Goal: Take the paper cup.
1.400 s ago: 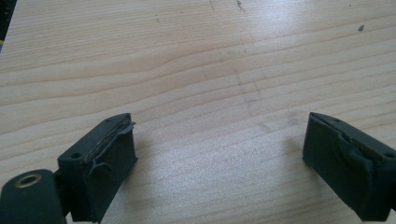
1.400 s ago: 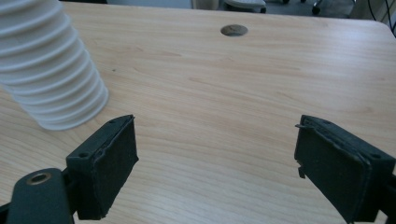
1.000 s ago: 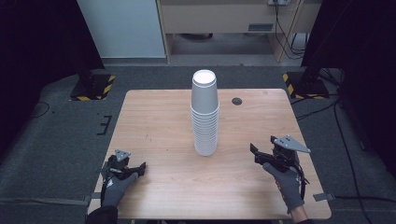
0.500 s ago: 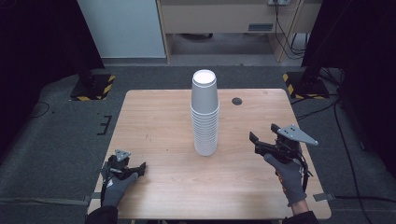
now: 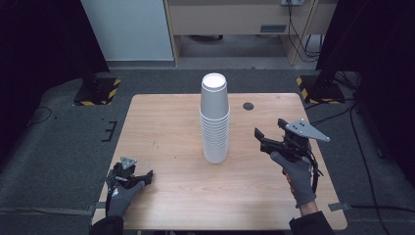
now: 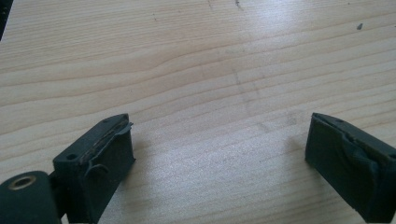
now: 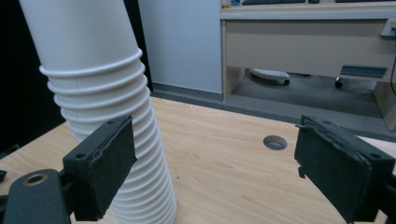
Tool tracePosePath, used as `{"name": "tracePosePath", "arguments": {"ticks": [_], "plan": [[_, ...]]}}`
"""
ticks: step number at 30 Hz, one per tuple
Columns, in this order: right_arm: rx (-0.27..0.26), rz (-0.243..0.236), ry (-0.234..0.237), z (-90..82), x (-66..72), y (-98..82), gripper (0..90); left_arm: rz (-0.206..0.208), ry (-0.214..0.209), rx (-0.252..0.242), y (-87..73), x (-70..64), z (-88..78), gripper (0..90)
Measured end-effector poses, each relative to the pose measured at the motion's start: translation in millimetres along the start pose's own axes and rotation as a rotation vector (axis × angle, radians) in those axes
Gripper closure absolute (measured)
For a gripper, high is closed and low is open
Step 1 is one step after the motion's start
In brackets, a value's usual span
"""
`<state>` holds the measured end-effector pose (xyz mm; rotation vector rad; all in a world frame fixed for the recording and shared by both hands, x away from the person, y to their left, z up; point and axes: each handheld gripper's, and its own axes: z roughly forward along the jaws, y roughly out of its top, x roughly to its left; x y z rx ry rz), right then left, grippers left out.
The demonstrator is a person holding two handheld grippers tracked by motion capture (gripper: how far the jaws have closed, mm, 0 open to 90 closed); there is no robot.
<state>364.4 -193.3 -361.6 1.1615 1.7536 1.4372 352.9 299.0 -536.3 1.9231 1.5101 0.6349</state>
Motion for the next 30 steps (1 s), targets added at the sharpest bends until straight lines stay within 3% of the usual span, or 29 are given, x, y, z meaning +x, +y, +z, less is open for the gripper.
{"name": "tracePosePath", "arguments": {"ticks": [18,30], "plan": [[-0.075,-0.018,0.083,12.6,33.0,38.9,12.3,0.000,0.000,0.000,0.1,-0.1,0.1,6.8],[-0.090,-0.026,0.127,28.4,52.8,51.4,12.2,0.000,0.000,0.001,0.1,-0.1,0.1,6.8]]}}
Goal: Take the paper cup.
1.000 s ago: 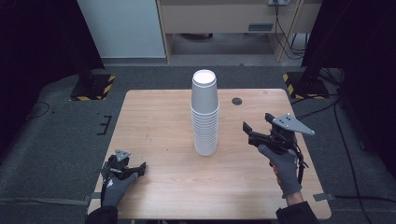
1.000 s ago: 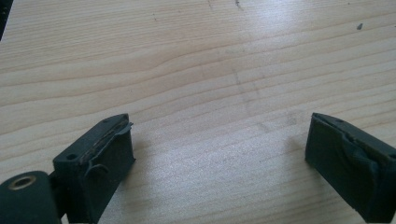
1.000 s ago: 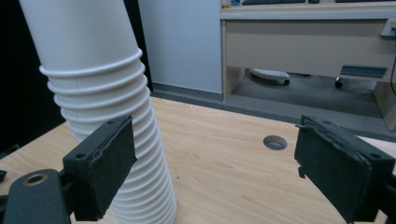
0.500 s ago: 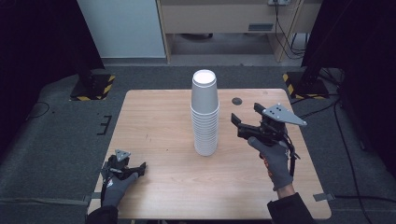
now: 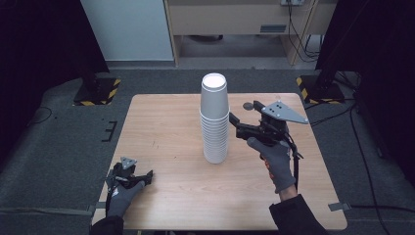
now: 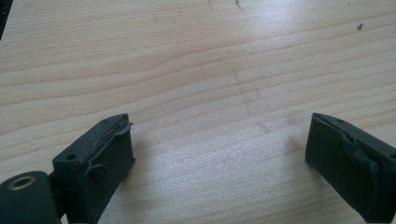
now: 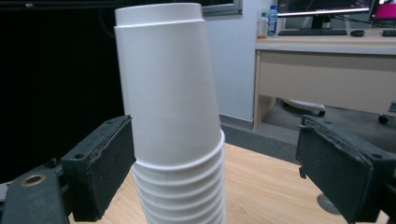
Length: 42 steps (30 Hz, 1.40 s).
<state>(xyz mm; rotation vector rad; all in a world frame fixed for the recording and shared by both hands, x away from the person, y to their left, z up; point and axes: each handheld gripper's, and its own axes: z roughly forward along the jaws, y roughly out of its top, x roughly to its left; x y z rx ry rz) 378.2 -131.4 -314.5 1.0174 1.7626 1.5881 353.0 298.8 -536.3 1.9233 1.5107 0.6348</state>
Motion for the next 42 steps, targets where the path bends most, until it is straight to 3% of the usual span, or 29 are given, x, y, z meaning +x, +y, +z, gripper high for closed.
{"name": "tracePosePath", "arguments": {"ticks": [15,42], "plan": [[0.021,-0.021,0.033,30.9,16.8,8.2,11.7,0.000,0.000,0.000,0.0,0.0,0.0,6.7],[0.053,-0.024,0.035,81.5,28.1,8.4,12.1,0.000,-0.001,0.001,0.0,0.0,0.0,6.5]]}}
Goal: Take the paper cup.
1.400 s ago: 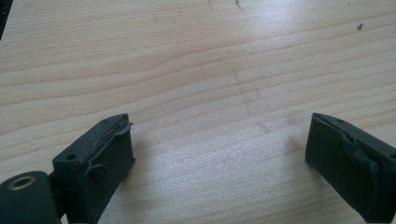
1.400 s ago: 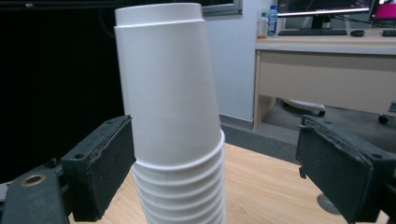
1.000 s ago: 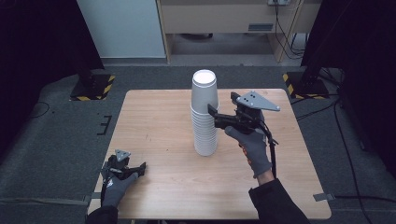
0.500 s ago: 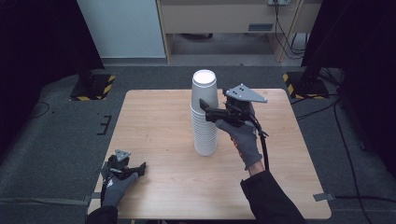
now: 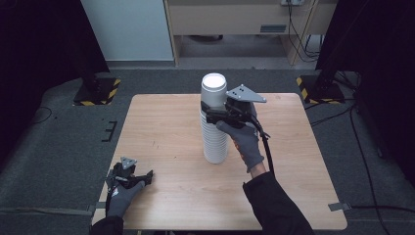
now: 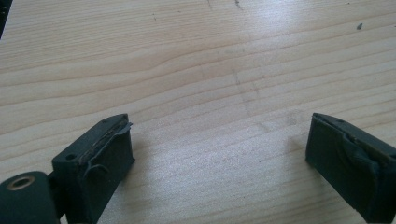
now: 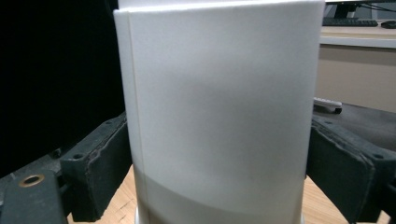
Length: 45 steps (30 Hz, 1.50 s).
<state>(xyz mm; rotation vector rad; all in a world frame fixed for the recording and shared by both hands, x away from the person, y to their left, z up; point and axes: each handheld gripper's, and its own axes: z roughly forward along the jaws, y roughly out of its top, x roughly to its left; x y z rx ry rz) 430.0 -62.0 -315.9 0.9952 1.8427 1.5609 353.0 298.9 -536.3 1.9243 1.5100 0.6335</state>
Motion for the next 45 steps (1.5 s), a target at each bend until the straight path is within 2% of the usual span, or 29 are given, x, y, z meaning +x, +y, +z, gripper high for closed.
{"name": "tracePosePath", "arguments": {"ticks": [12,36,45], "plan": [[0.004,0.018,-0.006,8.1,-1.0,-2.3,11.7,0.000,0.000,0.000,0.0,0.0,0.0,6.5],[0.004,-0.016,-0.004,6.7,0.1,2.7,15.2,0.000,0.000,0.000,0.0,0.0,0.0,6.5],[-0.064,0.014,0.008,1.5,0.2,17.9,15.7,0.000,-0.001,0.000,0.0,0.0,0.0,6.5]]}}
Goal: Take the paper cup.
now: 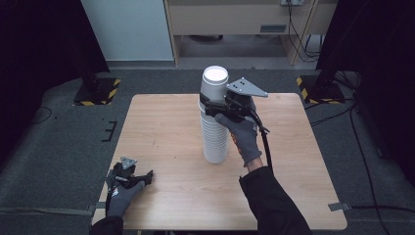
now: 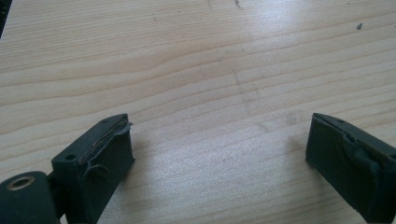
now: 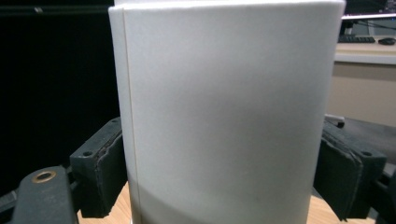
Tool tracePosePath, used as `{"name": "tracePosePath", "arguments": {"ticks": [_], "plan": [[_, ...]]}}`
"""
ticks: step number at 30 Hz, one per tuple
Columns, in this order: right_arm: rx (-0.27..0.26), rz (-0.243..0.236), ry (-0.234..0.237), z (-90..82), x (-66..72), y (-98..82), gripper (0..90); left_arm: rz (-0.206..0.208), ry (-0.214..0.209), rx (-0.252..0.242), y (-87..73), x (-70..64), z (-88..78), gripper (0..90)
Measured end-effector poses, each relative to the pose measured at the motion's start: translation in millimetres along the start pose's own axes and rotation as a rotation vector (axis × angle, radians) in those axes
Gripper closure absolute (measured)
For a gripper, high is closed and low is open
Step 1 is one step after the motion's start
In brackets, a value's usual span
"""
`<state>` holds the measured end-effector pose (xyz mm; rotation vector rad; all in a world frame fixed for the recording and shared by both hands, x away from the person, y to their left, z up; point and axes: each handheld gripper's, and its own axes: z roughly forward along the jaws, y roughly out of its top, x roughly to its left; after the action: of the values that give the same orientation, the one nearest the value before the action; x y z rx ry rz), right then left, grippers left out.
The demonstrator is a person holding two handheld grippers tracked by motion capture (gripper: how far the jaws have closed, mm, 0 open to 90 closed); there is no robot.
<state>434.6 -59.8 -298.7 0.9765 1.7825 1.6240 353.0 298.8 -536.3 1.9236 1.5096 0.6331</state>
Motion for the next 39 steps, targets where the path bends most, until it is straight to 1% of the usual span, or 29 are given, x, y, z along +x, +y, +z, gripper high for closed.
{"name": "tracePosePath", "arguments": {"ticks": [6,10,14,18,23,28,32,37,39], "plan": [[-0.035,0.015,0.015,-4.7,-0.1,12.9,15.8,0.000,0.000,0.000,0.0,0.0,0.0,6.5],[-0.050,0.022,0.014,-8.0,-0.8,18.9,15.8,0.000,0.000,0.000,0.0,0.0,0.0,6.5],[-0.075,0.043,0.021,-12.1,-2.3,24.2,15.8,0.000,0.000,0.000,0.0,0.0,0.0,6.5],[-0.098,0.051,0.028,-15.8,-3.0,29.1,15.8,0.000,0.000,0.000,0.0,0.0,0.0,6.5],[-0.129,0.078,0.036,-20.6,-5.4,34.5,15.8,0.000,0.000,0.000,0.0,0.0,0.0,6.5],[-0.143,0.076,0.038,-25.3,-5.6,38.8,15.8,0.000,0.000,0.000,0.0,0.0,0.0,6.5],[-0.167,0.094,0.045,-32.3,-7.6,44.2,15.7,0.000,0.000,0.000,0.0,0.0,0.0,6.5],[-0.192,0.087,0.045,-43.8,-9.8,52.2,15.8,0.000,0.000,0.000,0.0,0.0,0.0,6.5],[-0.191,0.088,0.041,-49.1,-11.6,53.8,15.8,0.000,0.000,0.000,0.0,0.0,0.0,6.5]]}}
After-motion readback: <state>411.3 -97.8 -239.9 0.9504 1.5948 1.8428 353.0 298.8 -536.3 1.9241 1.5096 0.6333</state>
